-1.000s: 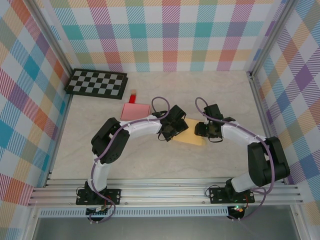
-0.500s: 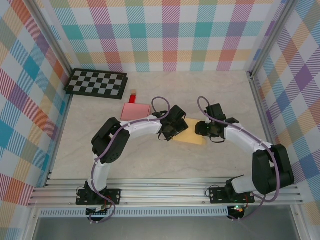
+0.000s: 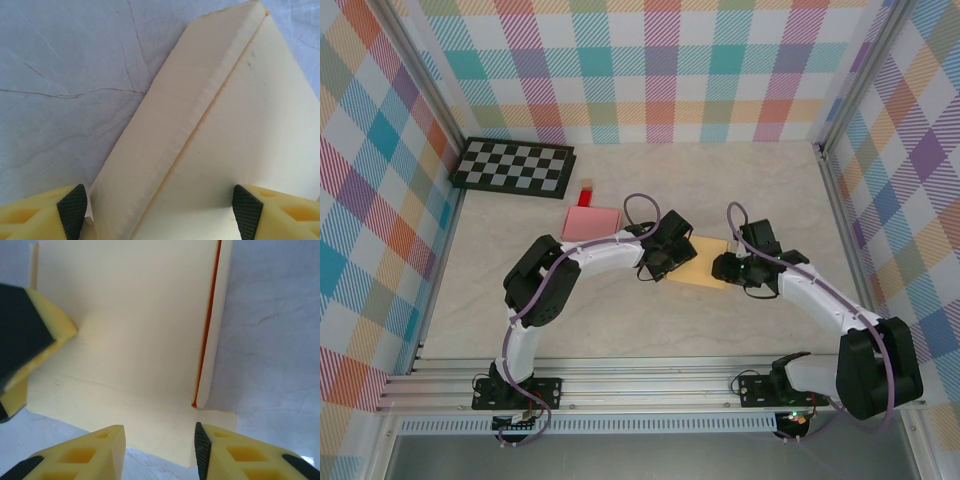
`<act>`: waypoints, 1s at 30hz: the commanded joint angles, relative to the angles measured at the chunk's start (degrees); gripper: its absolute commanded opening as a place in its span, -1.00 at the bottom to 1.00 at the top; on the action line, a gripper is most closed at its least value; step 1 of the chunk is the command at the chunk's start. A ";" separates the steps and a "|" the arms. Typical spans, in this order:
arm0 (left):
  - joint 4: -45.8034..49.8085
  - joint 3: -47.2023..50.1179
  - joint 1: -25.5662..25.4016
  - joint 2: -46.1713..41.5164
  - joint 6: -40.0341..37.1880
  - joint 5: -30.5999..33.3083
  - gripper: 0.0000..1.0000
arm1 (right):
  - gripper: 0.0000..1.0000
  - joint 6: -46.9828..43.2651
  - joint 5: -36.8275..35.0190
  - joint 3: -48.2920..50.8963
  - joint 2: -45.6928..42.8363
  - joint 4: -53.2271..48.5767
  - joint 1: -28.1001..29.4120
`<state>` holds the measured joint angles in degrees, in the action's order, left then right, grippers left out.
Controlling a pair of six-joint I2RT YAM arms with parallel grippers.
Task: Fold the paper box
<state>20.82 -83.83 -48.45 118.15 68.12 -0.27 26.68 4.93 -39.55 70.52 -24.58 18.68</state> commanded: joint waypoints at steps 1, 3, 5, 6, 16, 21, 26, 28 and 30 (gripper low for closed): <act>3.09 0.28 0.63 1.78 -0.35 3.05 0.56 | -0.18 3.87 3.33 2.32 0.03 2.95 -0.40; 3.17 0.42 0.60 1.65 -0.35 3.19 0.56 | -0.18 4.25 3.51 2.84 0.38 3.54 -0.40; 3.25 0.52 0.55 1.52 -0.38 3.42 0.56 | -0.17 4.17 3.10 3.24 0.89 3.75 -0.45; 3.26 0.55 0.61 1.38 -0.36 3.58 0.56 | -0.16 4.04 2.86 3.27 1.11 3.96 -0.46; 2.94 0.95 0.59 1.38 -0.45 3.38 0.55 | -0.05 2.16 4.11 3.63 3.89 7.92 -0.44; 2.97 0.80 0.60 1.38 -0.53 3.41 0.55 | -0.06 2.50 6.47 3.08 3.78 9.52 -0.44; 3.00 0.79 0.63 1.38 -0.68 3.35 0.55 | -0.08 0.99 3.37 1.42 3.79 6.32 -0.43; 3.09 0.76 0.59 1.34 -0.78 3.38 0.55 | -0.09 0.49 3.16 1.47 4.12 6.10 -0.40; 3.09 0.71 0.58 1.38 -0.67 3.46 0.55 | -0.10 0.48 3.87 2.12 4.40 7.21 -0.44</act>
<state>20.69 -83.83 -48.29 118.15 67.94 1.56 28.56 8.45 -36.38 74.30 -17.98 18.35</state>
